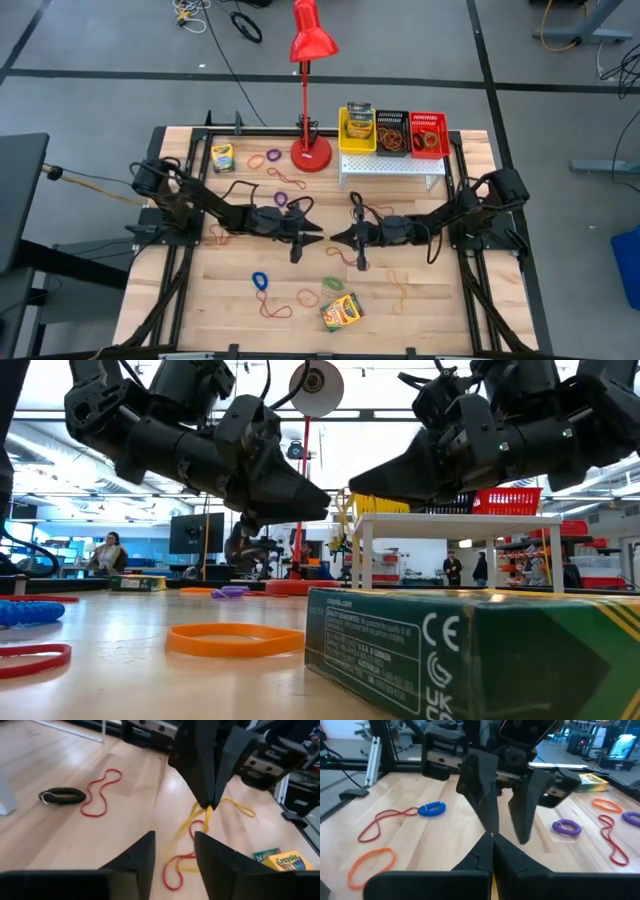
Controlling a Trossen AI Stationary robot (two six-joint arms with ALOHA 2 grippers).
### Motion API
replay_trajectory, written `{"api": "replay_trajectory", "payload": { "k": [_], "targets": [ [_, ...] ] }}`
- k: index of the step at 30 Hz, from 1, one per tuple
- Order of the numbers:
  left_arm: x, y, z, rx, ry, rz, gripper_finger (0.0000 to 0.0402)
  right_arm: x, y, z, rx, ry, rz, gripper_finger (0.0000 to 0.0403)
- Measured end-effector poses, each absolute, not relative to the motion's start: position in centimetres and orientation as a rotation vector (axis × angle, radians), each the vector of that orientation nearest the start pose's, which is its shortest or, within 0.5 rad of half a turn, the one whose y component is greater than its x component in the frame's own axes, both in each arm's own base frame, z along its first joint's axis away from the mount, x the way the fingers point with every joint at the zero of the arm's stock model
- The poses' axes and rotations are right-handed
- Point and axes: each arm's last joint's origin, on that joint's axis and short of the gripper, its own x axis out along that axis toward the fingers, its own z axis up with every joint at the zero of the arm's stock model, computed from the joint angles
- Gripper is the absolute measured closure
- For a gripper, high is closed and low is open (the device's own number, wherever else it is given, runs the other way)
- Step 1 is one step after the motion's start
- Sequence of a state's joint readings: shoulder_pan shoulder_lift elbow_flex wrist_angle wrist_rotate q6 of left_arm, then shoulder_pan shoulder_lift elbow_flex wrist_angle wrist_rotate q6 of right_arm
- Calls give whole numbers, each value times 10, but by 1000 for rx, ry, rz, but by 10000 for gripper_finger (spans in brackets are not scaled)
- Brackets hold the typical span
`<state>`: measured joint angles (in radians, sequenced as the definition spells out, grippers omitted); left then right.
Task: Pick & Place Office Desk Supplies
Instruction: Put the yellow rubber band into the black bin on the shelf
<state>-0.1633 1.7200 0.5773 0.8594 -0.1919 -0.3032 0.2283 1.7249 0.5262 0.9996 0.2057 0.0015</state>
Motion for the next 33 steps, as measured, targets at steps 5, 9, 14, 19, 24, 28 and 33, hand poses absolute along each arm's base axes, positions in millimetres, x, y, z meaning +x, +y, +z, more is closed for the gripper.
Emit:
{"api": "replay_trajectory", "payload": {
  "k": [5, 9, 14, 19, 24, 28, 33],
  "targets": [
    [292, -42, 141, -198, 271, 98, 225, 292, 62, 136, -46, 225, -21, 399],
    [279, -37, 131, -162, 281, 164, 223, 291, 66, 136, -49, 223, -30, 401],
    [257, -30, 118, -175, 259, 224, 248, 287, 72, 143, -47, 205, -37, 401],
    [242, -25, 111, -172, 236, 339, 271, 280, 75, 161, -52, 189, -79, 402],
    [241, -23, 111, -165, 231, 401, 276, 268, 70, 188, -50, 166, -140, 402],
    [241, -23, 111, -165, 230, 400, 276, 252, 63, 215, -41, 120, -197, 402],
    [241, -23, 111, -165, 230, 400, 276, 229, 54, 248, -48, 36, -282, 403]
  ]
}}
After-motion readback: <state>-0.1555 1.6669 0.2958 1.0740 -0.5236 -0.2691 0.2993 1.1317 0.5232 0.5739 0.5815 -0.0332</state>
